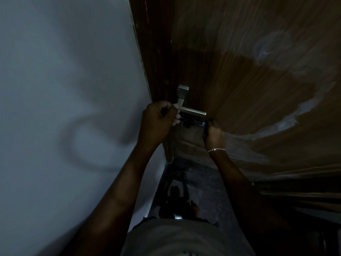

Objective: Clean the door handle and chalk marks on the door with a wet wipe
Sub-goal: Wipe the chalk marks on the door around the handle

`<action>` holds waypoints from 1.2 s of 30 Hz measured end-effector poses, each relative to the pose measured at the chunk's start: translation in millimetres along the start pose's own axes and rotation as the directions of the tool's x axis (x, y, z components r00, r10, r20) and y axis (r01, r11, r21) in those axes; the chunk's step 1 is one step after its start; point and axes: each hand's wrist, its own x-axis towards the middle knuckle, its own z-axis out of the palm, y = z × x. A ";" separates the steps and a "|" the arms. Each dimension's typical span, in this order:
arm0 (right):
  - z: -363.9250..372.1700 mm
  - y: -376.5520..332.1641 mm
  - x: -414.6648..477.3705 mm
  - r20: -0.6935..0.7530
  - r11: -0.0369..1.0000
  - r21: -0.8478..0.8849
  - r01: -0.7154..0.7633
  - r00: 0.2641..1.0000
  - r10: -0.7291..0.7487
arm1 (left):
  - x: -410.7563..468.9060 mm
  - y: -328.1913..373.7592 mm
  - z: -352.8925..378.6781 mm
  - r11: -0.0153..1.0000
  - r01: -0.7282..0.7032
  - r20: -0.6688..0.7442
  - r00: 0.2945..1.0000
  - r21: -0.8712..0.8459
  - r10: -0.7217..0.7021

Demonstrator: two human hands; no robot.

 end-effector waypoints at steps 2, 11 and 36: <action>-1.0 3.2 1.8 0.031 1.000 -0.002 -0.003 1.000 0.003 | 0.5 0.0 1.4 1.000 -0.007 -0.001 1.000 0.009 0.007; -19.4 -22.3 10.5 0.237 0.978 -0.165 0.127 0.968 -0.086 | -1.3 -4.8 17.5 1.000 0.010 0.041 0.999 0.023 -0.011; -8.2 48.1 -9.4 0.079 0.998 0.026 -0.062 0.995 0.059 | -5.2 11.2 54.2 0.997 -0.056 0.023 0.998 0.048 0.055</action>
